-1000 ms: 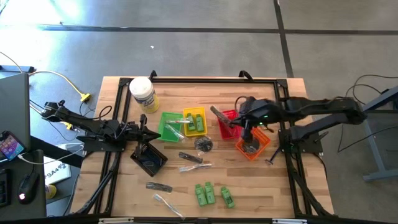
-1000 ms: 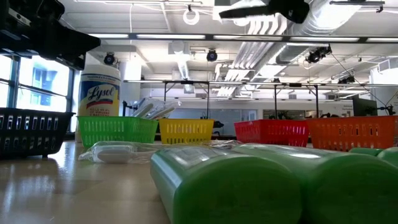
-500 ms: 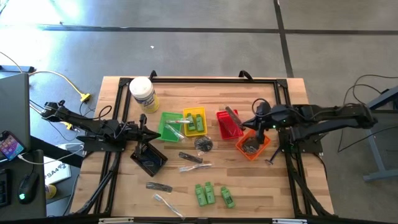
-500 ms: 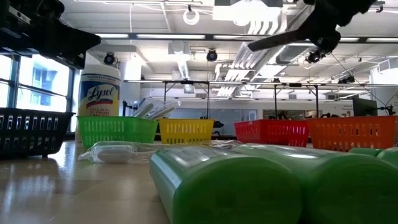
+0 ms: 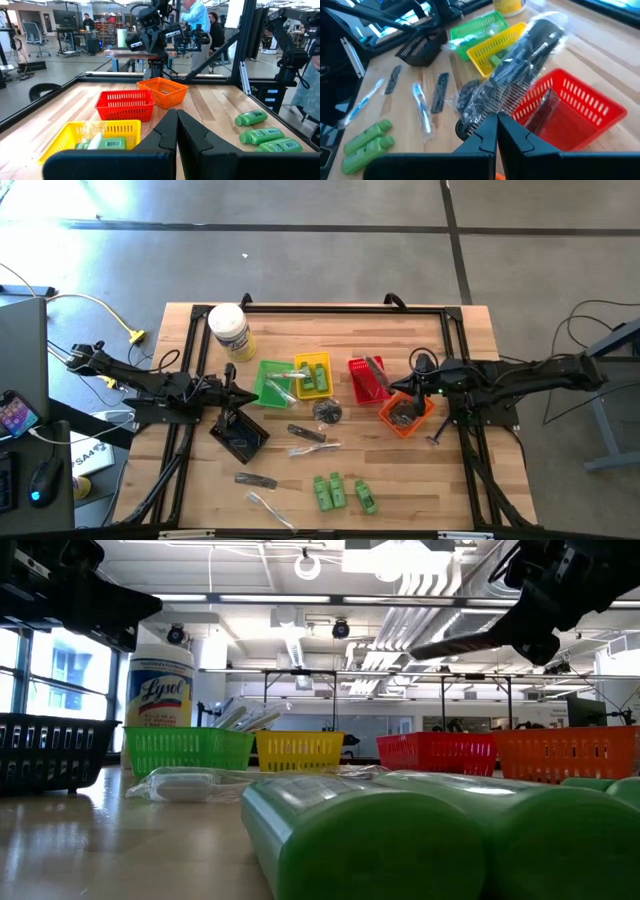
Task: Pick & Place Travel size toiletries
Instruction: Put the top right black comb into the red basket
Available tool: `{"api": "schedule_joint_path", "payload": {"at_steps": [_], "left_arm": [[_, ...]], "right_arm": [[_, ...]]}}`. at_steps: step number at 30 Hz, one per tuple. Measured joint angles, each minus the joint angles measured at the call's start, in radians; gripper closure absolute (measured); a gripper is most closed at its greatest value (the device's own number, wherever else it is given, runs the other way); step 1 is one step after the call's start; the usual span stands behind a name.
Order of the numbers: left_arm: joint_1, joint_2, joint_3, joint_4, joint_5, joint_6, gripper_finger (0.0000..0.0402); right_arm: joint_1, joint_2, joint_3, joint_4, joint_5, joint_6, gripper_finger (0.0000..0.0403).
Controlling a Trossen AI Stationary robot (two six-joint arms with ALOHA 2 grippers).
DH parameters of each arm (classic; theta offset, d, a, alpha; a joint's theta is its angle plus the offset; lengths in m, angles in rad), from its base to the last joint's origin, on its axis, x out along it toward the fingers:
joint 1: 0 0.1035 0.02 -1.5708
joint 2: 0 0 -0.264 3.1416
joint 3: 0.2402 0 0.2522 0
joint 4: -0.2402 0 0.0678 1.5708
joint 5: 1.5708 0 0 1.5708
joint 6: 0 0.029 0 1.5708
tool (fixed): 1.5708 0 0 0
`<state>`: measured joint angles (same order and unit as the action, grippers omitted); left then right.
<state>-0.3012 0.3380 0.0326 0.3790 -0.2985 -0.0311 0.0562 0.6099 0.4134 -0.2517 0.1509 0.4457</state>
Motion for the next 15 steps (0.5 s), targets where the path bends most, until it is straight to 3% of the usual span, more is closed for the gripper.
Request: {"api": "schedule_joint_path", "payload": {"at_steps": [15], "left_arm": [[0.000, 0.000, 0.000, 0.000, -0.001, 0.000, 0.0402]], "right_arm": [[0.000, -0.023, -0.115, 0.162, -0.040, -0.007, 0.0400]]}}
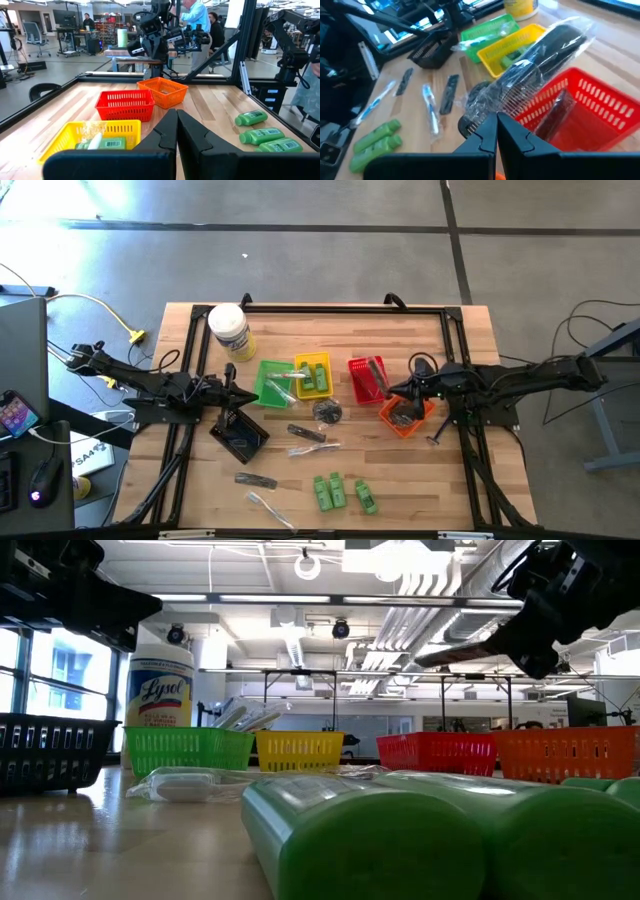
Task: Pick & Place Travel size toiletries
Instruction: Put the top right black comb into the red basket
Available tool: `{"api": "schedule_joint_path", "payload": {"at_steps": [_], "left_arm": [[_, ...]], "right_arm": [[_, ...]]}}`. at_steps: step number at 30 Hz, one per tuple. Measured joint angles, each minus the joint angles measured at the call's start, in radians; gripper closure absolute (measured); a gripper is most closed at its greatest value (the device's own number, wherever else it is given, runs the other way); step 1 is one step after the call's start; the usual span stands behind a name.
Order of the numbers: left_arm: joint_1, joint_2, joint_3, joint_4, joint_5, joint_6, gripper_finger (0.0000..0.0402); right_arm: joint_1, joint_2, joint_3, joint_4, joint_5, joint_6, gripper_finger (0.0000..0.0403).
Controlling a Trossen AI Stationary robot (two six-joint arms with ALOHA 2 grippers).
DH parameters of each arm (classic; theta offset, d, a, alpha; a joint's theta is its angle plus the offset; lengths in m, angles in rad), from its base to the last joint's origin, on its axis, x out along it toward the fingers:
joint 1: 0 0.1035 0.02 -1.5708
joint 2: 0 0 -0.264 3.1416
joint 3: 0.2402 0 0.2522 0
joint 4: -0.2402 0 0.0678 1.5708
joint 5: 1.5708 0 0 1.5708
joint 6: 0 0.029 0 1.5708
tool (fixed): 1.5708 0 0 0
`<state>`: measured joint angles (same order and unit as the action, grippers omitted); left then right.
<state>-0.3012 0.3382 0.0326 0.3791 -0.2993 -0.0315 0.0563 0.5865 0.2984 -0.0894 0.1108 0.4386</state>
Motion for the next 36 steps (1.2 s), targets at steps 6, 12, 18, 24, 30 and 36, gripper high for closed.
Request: {"api": "schedule_joint_path", "payload": {"at_steps": [6, 12, 18, 24, 30, 36], "left_arm": [[0.000, 0.000, 0.000, 0.009, 0.000, 0.000, 0.0402], [0.000, 0.000, 0.000, 0.013, 0.000, -0.004, 0.0402], [0.000, 0.000, 0.000, 0.013, 0.000, -0.005, 0.0402], [0.000, 0.000, 0.000, 0.012, 0.001, -0.004, 0.0402], [0.000, 0.000, 0.000, 0.022, 0.001, -0.004, 0.0402], [0.000, 0.000, 0.000, 0.023, 0.001, -0.004, 0.0402]], "right_arm": [[0.000, 0.001, -0.001, 0.018, -0.013, -0.018, 0.0400], [0.000, 0.001, -0.001, 0.018, 0.002, -0.021, 0.0400], [0.003, 0.018, -0.001, 0.020, 0.002, -0.015, 0.0400], [-0.005, 0.019, -0.001, 0.067, 0.007, 0.002, 0.0400], [-0.084, 0.091, 0.000, 0.054, -0.047, 0.055, 0.0400], [-0.116, 0.178, 0.000, 0.071, -0.087, 0.063, 0.0401]]}}
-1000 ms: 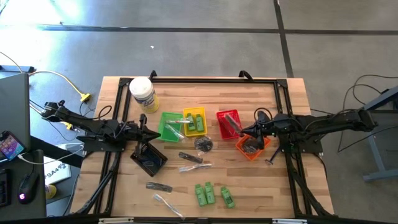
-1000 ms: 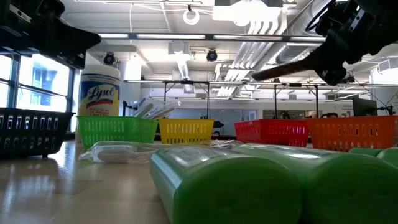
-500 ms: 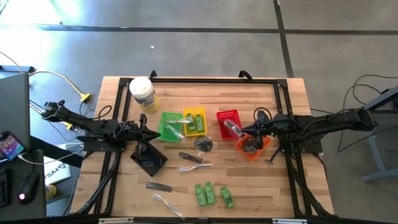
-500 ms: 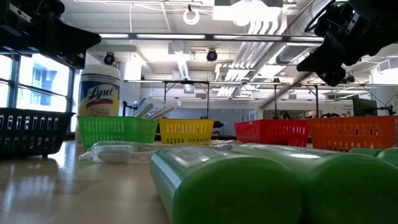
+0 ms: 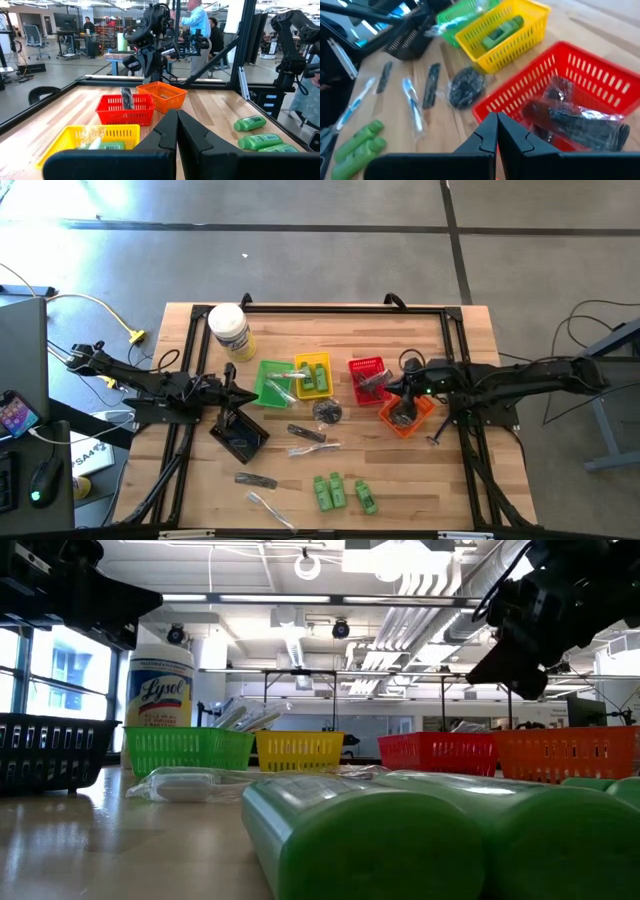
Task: Pick & Place Travel size toiletries
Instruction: Put the top right black comb into the red basket
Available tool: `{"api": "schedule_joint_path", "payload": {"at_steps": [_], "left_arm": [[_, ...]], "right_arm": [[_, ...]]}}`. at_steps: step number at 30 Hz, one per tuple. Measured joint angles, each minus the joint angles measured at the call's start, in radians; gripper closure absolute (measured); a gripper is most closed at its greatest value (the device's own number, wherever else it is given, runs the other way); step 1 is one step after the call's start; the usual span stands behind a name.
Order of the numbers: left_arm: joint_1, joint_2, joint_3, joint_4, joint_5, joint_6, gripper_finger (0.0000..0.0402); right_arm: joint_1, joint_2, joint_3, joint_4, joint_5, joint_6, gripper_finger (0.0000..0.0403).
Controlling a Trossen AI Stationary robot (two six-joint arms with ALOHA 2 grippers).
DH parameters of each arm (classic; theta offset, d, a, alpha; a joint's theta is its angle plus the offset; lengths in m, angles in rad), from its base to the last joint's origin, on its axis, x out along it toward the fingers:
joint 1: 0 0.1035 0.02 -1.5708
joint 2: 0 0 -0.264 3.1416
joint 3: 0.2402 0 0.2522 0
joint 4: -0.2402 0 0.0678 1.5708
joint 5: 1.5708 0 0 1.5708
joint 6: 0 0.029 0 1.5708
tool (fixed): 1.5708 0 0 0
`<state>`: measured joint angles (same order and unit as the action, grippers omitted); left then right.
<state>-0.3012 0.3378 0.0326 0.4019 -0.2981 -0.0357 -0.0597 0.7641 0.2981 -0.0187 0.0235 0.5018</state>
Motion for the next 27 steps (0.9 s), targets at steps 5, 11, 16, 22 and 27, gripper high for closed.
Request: {"api": "schedule_joint_path", "payload": {"at_steps": [5, 11, 16, 22, 27], "left_arm": [[0.000, 0.000, 0.000, 0.000, 0.000, 0.000, 0.0402], [0.000, 0.000, 0.000, -0.006, 0.001, 0.000, 0.0402], [0.000, 0.000, 0.000, -0.007, 0.001, 0.002, 0.0402], [0.000, 0.000, 0.000, -0.011, 0.001, 0.004, 0.0402], [0.000, 0.000, 0.000, -0.027, 0.001, 0.004, 0.0402]], "right_arm": [[0.000, 0.021, 0.055, -0.023, 0.010, -0.039, 0.0400], [-0.005, 0.130, 0.279, -0.312, 0.066, -0.161, 0.0400], [-0.055, 0.354, 0.526, -0.622, 0.056, -0.285, 0.0398], [-0.047, 0.646, 0.784, -0.872, 0.044, -0.501, 0.0322], [-0.039, 0.814, 0.908, -0.947, 0.110, -0.616, 0.0212]]}}
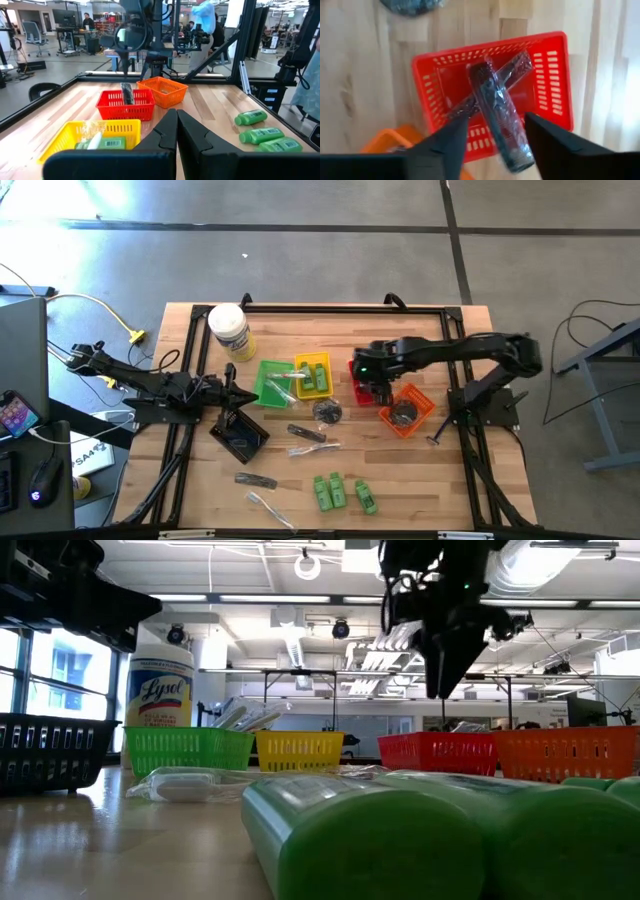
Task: Pick & Place Travel size toiletries
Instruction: Put the top right black comb into the red basket
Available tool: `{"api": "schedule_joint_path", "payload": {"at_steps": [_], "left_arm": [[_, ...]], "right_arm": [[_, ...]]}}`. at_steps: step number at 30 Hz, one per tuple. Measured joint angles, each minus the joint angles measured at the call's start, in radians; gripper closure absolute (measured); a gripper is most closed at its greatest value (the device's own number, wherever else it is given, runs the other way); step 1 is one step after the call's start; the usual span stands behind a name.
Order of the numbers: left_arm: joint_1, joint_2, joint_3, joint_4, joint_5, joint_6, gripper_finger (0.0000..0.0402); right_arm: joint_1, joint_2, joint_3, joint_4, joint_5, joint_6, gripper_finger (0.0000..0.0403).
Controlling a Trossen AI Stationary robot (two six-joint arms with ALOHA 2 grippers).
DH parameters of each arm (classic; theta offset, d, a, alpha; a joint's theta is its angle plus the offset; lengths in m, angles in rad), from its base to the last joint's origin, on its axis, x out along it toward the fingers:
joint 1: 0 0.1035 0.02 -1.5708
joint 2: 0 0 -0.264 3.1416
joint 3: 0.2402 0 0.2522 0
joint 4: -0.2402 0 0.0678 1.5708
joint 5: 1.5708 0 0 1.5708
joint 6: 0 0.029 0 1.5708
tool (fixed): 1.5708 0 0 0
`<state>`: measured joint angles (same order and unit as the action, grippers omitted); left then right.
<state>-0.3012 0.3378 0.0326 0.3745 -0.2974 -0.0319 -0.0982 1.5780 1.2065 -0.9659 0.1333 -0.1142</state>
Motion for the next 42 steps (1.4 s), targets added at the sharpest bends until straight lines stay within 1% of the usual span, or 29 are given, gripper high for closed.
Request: {"api": "schedule_joint_path", "payload": {"at_steps": [3, 6, 10, 15, 19, 23, 26, 29, 35, 38, 42], "left_arm": [[0.000, 0.000, 0.000, -0.019, 0.000, -0.001, 0.0402], [0.000, 0.000, 0.000, -0.028, 0.000, -0.003, 0.0401], [0.000, 0.000, 0.000, -0.041, 0.000, -0.021, 0.0402], [0.000, 0.000, 0.000, -0.041, 0.000, -0.025, 0.0402], [0.000, 0.000, 0.000, -0.041, 0.000, -0.025, 0.0402], [0.000, 0.000, 0.000, -0.041, 0.000, -0.026, 0.0402], [0.000, 0.000, 0.000, -0.041, 0.000, -0.026, 0.0402], [0.000, 0.000, 0.000, -0.040, 0.000, -0.026, 0.0401], [0.000, 0.000, 0.000, -0.041, 0.000, -0.026, 0.0402], [0.000, 0.000, 0.000, -0.040, 0.000, -0.026, 0.0402], [0.000, 0.000, 0.000, -0.040, 0.000, -0.026, 0.0402]], "right_arm": [[-0.001, 0.073, 0.022, -0.005, -0.004, -0.069, 0.0160], [-0.010, 0.135, 0.026, -0.015, 0.023, -0.095, 0.0132], [-0.029, 0.182, 0.026, -0.033, 0.034, -0.099, 0.0124], [-0.029, 0.226, 0.026, -0.059, 0.109, -0.153, 0.0124], [-0.035, 0.250, 0.026, -0.061, 0.099, -0.154, 0.0130], [-0.035, 0.264, 0.026, -0.055, 0.118, -0.170, 0.0147], [-0.035, 0.264, 0.026, -0.034, 0.108, -0.181, 0.0172], [-0.035, 0.264, 0.026, -0.036, 0.133, -0.186, 0.0208], [-0.035, 0.264, 0.026, -0.040, 0.128, -0.187, 0.0293], [-0.035, 0.264, 0.026, -0.042, 0.131, -0.188, 0.0318], [-0.033, 0.263, 0.026, -0.051, 0.130, -0.187, 0.0331]]}}
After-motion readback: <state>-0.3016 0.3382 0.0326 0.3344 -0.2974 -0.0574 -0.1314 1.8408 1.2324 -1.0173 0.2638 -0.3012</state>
